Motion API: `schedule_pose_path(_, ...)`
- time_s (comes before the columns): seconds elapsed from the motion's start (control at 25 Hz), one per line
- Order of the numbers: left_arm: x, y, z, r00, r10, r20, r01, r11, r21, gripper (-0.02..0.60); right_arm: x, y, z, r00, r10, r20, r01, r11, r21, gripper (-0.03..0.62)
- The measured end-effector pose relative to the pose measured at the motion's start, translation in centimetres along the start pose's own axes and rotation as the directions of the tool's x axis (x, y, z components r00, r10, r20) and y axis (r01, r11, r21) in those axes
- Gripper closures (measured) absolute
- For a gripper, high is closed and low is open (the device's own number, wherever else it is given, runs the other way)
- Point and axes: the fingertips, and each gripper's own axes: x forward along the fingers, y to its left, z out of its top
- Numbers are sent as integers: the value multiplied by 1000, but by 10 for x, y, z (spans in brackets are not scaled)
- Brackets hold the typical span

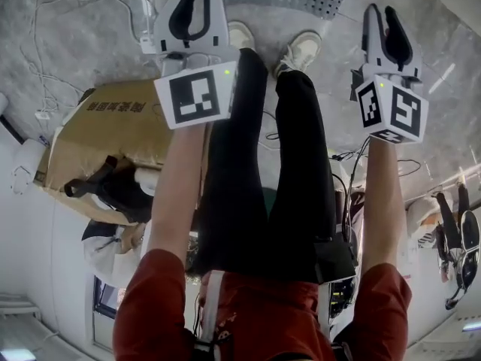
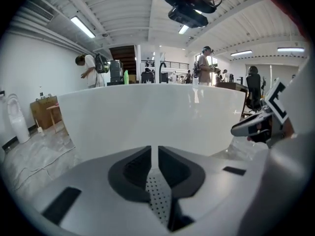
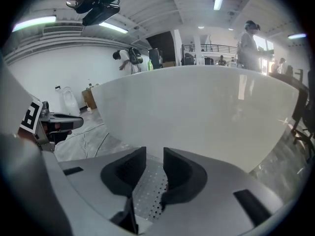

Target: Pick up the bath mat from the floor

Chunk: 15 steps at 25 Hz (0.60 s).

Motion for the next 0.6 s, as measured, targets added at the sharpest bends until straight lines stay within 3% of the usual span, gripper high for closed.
schedule_pose_path(0.12,23,4,-28,1000,11,-23,-11,1000,-2,553,21,-2,-24,1000,2,-14,-2,1000,3,474)
schedule_pose_path(0.32,55,7,-78,997,-16,-71,18,999,27,473,57,-8,-68,999,-12,-46,13,999,30,470)
schedule_pose_path(0.6,84,18,-165,981,-13,-192,10,1000,-15,388,97,-14,-141,993,-40,-110,45,998,39,448)
